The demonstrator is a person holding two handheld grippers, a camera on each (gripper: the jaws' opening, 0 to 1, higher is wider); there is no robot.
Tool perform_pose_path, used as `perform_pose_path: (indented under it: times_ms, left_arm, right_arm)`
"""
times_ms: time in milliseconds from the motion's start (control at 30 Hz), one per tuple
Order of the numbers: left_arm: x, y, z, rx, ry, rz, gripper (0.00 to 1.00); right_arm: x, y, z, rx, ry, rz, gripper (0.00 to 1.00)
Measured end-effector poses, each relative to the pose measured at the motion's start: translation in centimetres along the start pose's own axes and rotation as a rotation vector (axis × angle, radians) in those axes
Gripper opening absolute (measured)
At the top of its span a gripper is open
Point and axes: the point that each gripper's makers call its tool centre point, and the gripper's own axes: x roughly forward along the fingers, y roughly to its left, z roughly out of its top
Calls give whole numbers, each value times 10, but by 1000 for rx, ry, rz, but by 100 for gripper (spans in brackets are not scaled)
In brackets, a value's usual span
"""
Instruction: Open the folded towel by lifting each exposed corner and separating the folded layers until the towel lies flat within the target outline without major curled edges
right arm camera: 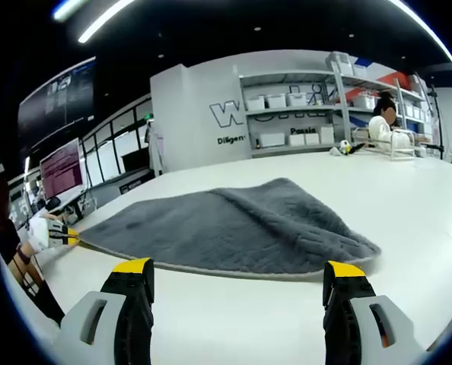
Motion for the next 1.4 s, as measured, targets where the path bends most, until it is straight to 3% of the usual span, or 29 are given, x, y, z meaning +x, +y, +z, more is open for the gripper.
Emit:
perform_pose_path:
  times_ms: [567, 767, 967, 1067, 1400]
  left_arm:
    - [-11, -10, -25, -13, 64, -18, 3]
    - [-18, -13, -48, -18, 126, -17, 3]
    - [-28, -14, -47, -46, 137, -9, 3]
    - [-31, -11, -41, -97, 110, 5, 4]
    - [-31, -11, -14, -504, -90, -25, 17]
  right_arm:
    - [5, 1, -4, 5, 8, 1, 94]
    - [6, 0, -6, 7, 13, 1, 94]
    - [9, 1, -6, 8, 15, 4, 94]
    - [11, 3, -6, 7, 16, 9, 94]
    - [8, -1, -7, 7, 22, -6, 94]
